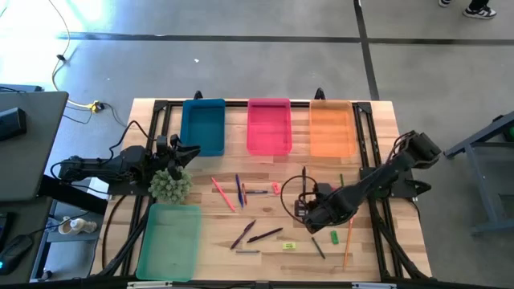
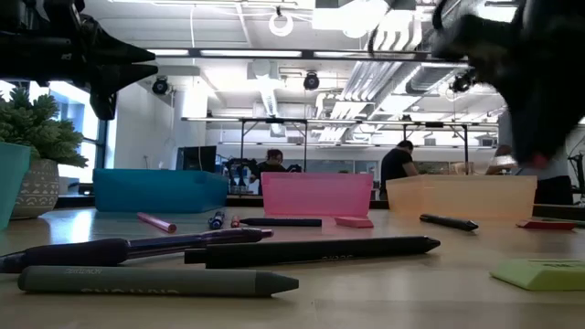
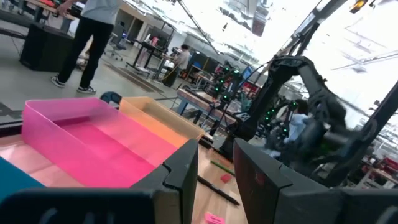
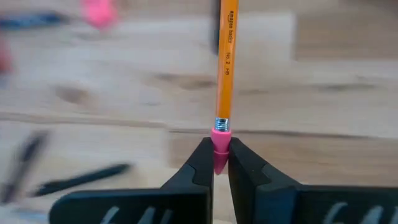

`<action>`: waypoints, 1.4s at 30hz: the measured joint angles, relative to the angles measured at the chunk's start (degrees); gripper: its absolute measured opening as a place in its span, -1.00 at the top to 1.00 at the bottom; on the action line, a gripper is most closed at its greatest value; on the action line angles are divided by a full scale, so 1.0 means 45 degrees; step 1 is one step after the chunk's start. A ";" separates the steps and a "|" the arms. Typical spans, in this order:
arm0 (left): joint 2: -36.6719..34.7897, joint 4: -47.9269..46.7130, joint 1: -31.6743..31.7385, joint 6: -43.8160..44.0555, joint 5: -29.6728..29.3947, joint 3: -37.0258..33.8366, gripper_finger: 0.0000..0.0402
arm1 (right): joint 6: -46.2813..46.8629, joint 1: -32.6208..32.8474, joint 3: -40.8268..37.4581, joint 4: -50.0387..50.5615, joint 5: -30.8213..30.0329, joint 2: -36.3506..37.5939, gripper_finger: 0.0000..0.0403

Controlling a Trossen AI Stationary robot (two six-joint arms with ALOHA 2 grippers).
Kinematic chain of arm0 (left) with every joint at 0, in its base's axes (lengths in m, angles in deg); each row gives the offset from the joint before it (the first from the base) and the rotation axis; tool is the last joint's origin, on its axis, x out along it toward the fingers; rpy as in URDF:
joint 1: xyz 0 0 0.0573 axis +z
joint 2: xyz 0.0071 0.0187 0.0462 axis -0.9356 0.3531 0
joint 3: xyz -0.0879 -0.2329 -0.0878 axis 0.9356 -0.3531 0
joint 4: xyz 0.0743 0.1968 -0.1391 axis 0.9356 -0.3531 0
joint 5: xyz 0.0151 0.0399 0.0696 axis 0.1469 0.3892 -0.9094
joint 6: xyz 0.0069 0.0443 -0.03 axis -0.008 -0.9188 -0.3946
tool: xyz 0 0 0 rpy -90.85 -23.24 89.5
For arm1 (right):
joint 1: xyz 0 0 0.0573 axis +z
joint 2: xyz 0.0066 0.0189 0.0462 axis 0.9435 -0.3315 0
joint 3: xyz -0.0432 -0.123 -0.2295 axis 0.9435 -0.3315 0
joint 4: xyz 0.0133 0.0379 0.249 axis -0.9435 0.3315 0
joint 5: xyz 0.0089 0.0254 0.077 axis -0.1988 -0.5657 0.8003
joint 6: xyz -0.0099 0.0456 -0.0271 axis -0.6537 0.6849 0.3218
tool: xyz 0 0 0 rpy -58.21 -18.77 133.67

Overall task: Sort crayons/erasers/pens/pencils in bins
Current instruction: Put the top yellow pencil into the orange bin

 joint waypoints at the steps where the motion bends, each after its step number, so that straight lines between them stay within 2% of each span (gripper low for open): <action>1: 0.0000 0.0000 0.0000 0.0002 0.0000 0.0000 0.55 | -0.0010 -0.0001 0.0137 0.0097 -0.0454 0.0151 0.96; 4: 0.0000 0.0001 0.0001 0.0002 -0.0020 0.0001 0.55 | -0.0016 -0.0076 0.0551 0.0749 -0.1558 0.0576 0.96; 9: 0.0000 -0.0059 0.0002 -0.0114 0.0014 0.0004 0.54 | -0.0313 -0.0418 0.0903 0.1748 -0.2516 0.1307 0.96; 16: 0.0000 -0.0628 0.0001 -0.0323 0.0069 0.0000 0.34 | -0.1358 -0.1281 0.0904 0.2750 -0.3551 0.2415 0.96; 21: 0.0000 -0.0670 0.0000 0.0250 0.0451 0.0000 0.24 | -0.2686 -0.2169 0.0904 0.3554 -0.3695 0.3241 0.96; 30: 0.0000 0.0850 0.0000 0.0342 0.0822 0.0032 0.27 | -0.5731 -0.4083 0.0904 0.5189 -0.3969 0.4652 0.96; 35: 0.0005 0.0859 -0.0005 0.0204 0.0024 0.0789 0.27 | -0.7574 -0.5545 0.0904 0.6199 -0.3966 0.5439 0.96; 42: 0.0679 0.0855 0.0000 -0.2035 -0.1032 0.2372 0.27 | -1.0947 -0.7969 0.0845 0.6450 -0.3862 0.6339 0.96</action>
